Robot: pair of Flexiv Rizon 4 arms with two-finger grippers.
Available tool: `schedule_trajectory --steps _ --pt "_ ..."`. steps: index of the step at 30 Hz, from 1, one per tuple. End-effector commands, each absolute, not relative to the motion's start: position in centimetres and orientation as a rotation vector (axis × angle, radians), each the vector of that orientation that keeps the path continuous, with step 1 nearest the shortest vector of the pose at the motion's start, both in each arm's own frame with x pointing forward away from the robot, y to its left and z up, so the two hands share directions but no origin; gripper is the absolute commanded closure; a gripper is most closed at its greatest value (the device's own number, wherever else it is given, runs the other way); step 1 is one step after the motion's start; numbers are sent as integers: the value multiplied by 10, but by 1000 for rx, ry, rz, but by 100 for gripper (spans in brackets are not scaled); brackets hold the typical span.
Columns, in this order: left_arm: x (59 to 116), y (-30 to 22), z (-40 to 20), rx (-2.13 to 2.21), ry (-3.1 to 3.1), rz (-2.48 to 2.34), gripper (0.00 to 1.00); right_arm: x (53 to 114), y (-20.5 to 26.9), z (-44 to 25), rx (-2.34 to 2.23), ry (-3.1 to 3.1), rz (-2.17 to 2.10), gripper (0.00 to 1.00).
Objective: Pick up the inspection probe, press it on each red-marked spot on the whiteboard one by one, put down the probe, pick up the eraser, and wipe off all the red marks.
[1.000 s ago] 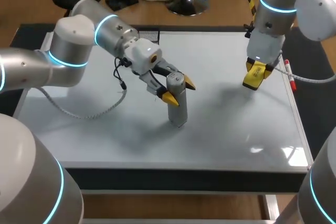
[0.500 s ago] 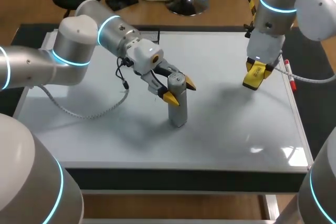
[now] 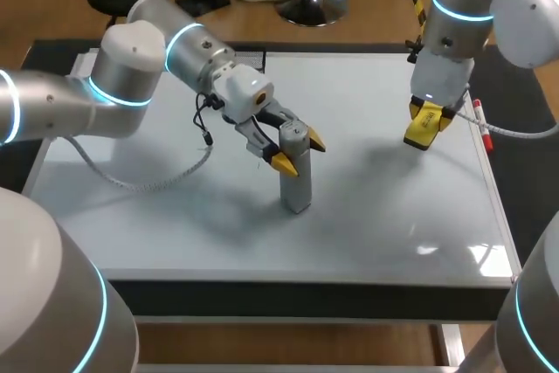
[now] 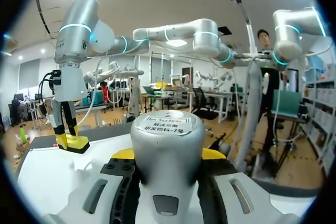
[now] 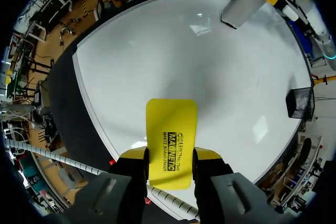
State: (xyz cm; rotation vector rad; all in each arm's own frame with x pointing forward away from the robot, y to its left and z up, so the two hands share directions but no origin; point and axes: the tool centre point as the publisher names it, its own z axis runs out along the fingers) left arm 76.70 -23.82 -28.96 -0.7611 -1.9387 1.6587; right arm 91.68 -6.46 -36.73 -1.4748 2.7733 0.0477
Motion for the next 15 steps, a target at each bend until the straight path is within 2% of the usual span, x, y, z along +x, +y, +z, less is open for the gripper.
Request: schedule_trajectory --steps 1,15 --pt "766 -238 -292 -762 -1947 1650 100 917 -65 -367 -1477 2773 43 100" --pt "765 -238 -291 -768 -1939 1662 100 917 -65 -367 -1477 2773 43 100"
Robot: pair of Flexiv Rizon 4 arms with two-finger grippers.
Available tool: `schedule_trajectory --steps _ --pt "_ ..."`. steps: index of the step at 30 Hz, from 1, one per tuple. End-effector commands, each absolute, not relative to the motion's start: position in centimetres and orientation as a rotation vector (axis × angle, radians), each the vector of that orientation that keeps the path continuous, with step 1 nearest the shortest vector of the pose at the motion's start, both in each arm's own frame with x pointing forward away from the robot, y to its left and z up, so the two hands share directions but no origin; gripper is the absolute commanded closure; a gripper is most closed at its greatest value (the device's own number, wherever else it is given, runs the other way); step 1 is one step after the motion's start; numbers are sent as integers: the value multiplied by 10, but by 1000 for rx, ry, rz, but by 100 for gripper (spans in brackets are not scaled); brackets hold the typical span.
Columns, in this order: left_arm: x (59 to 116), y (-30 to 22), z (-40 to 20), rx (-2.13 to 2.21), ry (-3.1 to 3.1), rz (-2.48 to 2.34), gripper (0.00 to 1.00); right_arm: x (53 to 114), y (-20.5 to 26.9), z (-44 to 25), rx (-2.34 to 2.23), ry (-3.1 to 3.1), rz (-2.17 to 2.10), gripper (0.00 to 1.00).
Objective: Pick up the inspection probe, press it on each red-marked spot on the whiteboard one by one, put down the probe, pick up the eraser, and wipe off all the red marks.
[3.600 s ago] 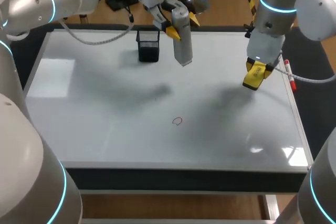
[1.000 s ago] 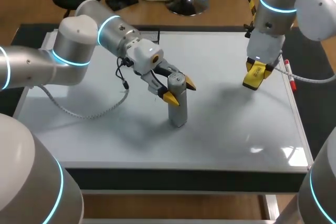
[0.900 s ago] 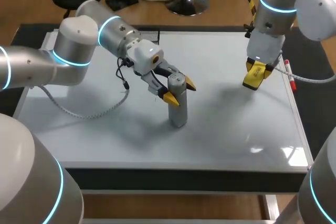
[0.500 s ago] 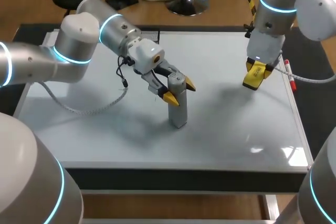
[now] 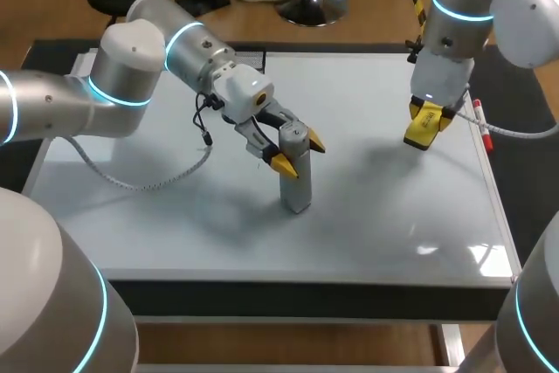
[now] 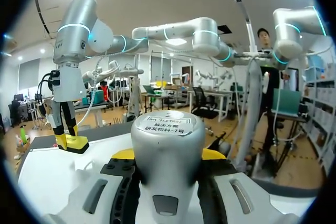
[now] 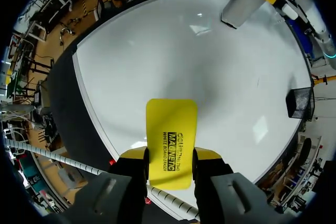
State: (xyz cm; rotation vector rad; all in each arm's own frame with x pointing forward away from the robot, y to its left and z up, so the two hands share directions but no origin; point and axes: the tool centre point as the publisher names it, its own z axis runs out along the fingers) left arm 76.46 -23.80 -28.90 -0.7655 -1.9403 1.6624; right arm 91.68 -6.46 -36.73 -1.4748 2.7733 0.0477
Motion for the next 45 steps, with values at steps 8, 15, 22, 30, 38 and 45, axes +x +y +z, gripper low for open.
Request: schedule_trajectory --steps 8,15,22,30,38,45 --pt "765 -237 -291 -771 -1937 1659 100 917 -65 -367 -1477 2773 43 100" --pt "768 -233 -284 -770 -1920 1687 100 917 -65 -367 -1477 2773 43 100" --pt "783 -212 -266 -777 -1892 1722 100 917 -65 -367 -1477 2773 43 100" --pt "811 -176 -243 -795 -1955 1694 100 917 -65 -367 -1477 2773 43 100" --pt "838 -140 -234 -770 -2002 1701 100 917 -65 -367 -1477 2773 43 100" --pt "858 -110 -231 -729 -2039 1694 100 917 -65 -367 -1477 2773 43 100"
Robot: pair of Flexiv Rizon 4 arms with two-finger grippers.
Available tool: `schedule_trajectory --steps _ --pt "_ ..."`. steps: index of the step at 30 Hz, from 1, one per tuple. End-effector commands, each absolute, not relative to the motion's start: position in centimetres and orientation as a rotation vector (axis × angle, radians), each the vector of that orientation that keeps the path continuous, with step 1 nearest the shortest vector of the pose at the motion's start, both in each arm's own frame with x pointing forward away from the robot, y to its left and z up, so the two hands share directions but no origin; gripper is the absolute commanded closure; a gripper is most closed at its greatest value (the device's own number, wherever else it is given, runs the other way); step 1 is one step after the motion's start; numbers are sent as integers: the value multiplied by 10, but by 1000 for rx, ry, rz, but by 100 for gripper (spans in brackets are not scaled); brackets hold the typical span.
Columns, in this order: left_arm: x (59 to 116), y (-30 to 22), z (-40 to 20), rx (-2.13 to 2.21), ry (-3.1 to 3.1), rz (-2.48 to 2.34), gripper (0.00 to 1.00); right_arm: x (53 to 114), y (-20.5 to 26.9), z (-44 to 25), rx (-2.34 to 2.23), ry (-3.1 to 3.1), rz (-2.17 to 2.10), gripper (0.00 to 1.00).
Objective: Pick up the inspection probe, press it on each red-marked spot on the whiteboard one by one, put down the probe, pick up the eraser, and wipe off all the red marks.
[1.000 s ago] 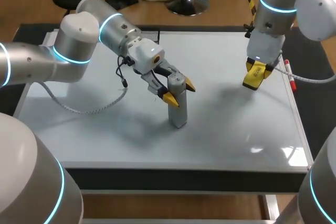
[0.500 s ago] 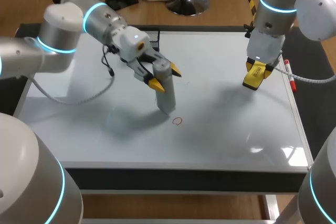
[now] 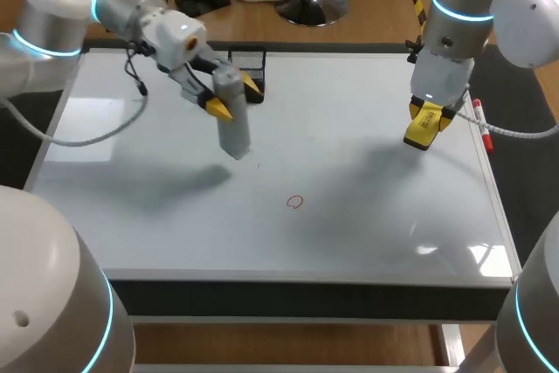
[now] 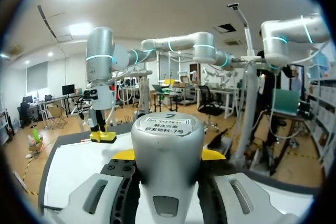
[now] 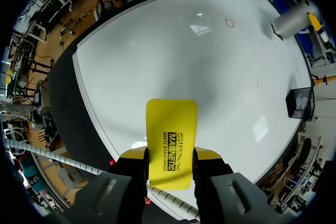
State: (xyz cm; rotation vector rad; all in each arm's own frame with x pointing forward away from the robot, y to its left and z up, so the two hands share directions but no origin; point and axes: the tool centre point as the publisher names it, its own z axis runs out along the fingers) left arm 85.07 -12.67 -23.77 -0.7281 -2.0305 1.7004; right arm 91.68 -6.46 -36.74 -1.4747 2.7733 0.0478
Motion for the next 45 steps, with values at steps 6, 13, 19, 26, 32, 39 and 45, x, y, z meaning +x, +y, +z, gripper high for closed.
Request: schedule_trajectory --steps 6,13,19,26,32,39,45 --pt "872 -89 -226 -746 -2060 1678 100 917 -65 -367 -1477 2773 43 100" --pt "893 -65 -218 -784 -2075 1659 100 917 -65 -367 -1477 2773 43 100" --pt "915 -42 -219 -778 -2082 1646 100 917 -65 -367 -1477 2773 43 100" --pt "938 -18 -222 -743 -2101 1635 100 917 -65 -367 -1477 2773 43 100" --pt "954 1 -225 -712 -2115 1633 100 917 -65 -367 -1477 2773 43 100" --pt "963 19 -227 -682 -2119 1646 100 917 -65 -367 -1477 2773 43 100" --pt "962 24 -226 -679 -2121 1653 100 917 -65 -367 -1477 2773 43 100"
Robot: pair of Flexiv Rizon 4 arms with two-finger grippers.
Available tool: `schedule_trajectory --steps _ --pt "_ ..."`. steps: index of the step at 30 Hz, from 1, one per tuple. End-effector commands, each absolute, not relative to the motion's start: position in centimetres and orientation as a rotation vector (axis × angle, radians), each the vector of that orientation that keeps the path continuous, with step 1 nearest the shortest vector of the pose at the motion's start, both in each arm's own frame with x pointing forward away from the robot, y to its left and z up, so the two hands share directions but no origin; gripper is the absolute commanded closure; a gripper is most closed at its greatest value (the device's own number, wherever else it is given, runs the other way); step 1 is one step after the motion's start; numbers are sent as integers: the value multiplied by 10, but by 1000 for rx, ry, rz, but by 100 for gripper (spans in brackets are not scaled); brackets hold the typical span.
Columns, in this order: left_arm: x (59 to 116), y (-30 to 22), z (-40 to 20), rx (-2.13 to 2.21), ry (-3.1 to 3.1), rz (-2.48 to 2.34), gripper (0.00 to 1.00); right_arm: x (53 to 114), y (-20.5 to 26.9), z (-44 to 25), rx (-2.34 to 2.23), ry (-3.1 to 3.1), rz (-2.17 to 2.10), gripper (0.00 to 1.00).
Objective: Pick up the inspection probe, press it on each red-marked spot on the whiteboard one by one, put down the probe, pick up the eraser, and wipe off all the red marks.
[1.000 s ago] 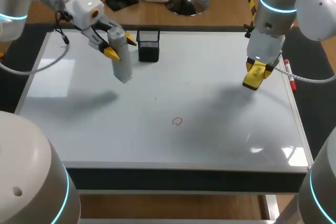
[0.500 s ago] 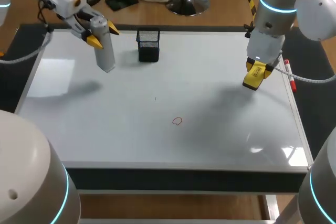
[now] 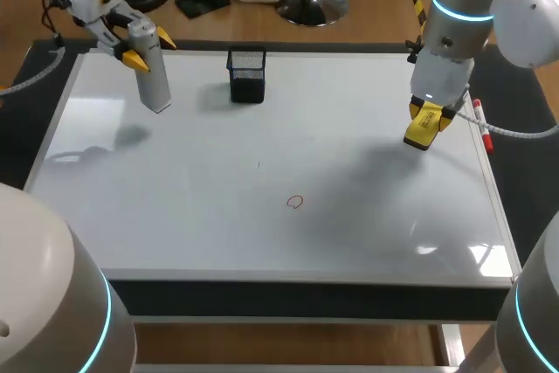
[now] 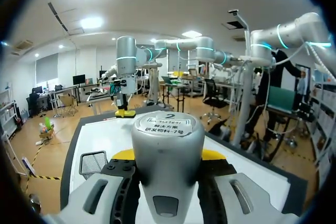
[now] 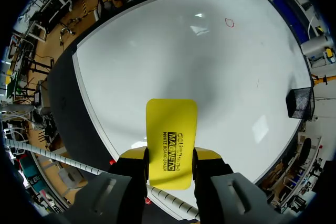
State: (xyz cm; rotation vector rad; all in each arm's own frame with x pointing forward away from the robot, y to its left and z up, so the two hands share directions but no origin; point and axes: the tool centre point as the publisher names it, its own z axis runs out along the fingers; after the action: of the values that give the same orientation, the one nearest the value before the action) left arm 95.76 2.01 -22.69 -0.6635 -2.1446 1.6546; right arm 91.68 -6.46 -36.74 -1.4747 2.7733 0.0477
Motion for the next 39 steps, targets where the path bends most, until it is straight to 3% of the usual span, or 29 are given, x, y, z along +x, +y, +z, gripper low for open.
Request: schedule_trajectory --steps 1,24,39 --pt "962 24 -226 -679 -2121 1653 100 917 -65 -367 -1477 2773 43 100" --pt "962 24 -226 -679 -2121 1653 100 917 -65 -367 -1477 2773 43 100" --pt "962 24 -226 -679 -2121 1653 100 834 -9 -363 -1620 2648 4 100"
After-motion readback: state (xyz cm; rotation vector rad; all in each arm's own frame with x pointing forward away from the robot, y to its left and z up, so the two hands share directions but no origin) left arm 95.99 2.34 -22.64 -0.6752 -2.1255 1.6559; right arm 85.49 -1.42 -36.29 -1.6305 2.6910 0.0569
